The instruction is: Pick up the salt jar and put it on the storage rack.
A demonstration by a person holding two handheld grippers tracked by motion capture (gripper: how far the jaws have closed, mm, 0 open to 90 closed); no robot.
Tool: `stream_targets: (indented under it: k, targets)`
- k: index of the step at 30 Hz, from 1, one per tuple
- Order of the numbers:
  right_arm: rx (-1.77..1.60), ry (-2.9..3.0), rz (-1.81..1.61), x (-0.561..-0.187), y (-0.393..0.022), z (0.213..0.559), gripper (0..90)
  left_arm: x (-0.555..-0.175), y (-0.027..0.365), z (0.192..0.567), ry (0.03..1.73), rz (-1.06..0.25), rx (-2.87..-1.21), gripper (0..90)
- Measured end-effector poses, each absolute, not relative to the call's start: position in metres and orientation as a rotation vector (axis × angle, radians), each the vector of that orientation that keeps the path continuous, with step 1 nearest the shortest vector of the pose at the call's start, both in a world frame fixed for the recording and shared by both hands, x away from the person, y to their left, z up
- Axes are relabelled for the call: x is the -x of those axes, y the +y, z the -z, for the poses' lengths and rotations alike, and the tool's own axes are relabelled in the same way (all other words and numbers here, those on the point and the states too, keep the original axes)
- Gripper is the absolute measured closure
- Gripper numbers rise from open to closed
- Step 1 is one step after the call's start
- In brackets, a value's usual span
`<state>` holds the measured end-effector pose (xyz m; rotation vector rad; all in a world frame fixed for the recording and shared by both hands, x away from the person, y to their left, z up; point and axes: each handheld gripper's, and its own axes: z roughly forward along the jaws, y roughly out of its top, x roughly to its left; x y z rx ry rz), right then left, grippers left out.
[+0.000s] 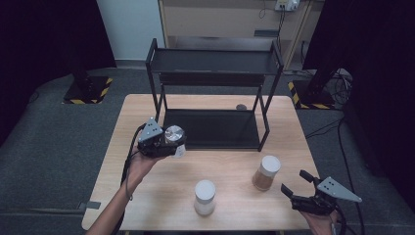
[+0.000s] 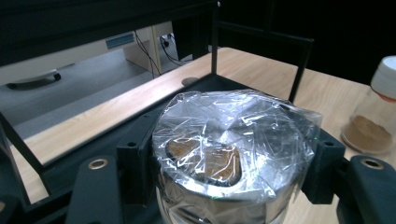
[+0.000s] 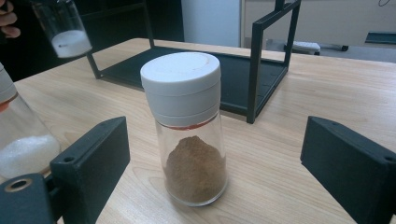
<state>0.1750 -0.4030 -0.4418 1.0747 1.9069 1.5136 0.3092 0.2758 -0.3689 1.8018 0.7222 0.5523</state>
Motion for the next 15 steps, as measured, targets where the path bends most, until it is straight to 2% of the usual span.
stream_targets:
  k: [15]
  targets:
    - [-1.071, 1.908, -1.52, -0.175, -0.404, 0.442, 8.6, -0.338, 0.252, 0.369, 0.808, -0.6, -1.761, 33.4]
